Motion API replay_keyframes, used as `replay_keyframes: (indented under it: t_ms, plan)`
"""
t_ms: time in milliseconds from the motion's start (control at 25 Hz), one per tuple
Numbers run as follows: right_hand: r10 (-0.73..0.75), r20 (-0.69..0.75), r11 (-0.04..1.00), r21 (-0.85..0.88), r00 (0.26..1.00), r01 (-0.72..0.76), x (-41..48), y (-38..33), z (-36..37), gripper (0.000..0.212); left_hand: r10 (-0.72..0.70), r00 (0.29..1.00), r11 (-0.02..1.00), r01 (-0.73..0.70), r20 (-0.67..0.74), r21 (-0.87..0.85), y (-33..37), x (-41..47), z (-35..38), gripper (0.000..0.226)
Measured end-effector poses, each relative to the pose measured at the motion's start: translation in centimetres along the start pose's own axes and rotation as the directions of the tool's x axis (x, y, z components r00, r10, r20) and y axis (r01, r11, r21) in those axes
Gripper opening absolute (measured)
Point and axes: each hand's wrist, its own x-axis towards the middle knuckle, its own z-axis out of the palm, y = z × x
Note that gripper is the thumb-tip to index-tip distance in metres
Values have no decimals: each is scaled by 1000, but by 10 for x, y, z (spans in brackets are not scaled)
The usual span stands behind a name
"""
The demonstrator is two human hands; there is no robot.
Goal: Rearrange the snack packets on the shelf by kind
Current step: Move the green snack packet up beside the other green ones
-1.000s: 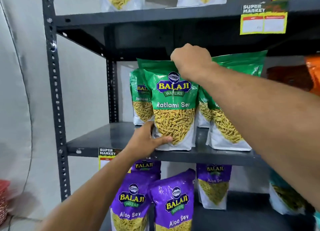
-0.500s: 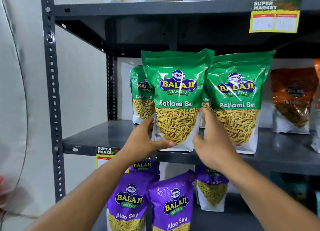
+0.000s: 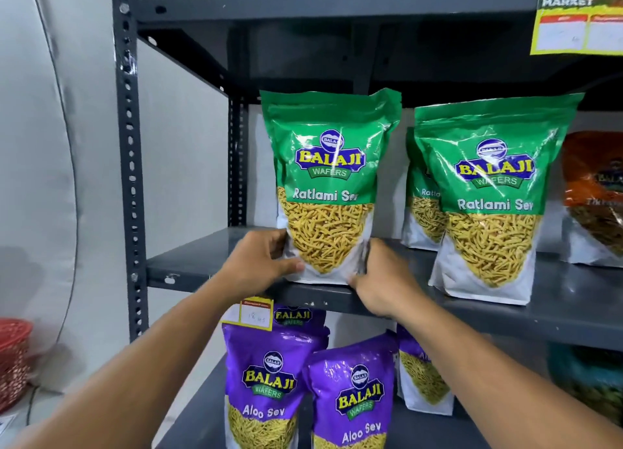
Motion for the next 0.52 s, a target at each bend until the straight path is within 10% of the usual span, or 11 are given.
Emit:
replay_keyframes:
  t_ms: [520]
  plan:
    - [-91,-23,993,79,996,93,21,-39,47,43,-33,999,999,33,-37,7,-31,2,-50,31]
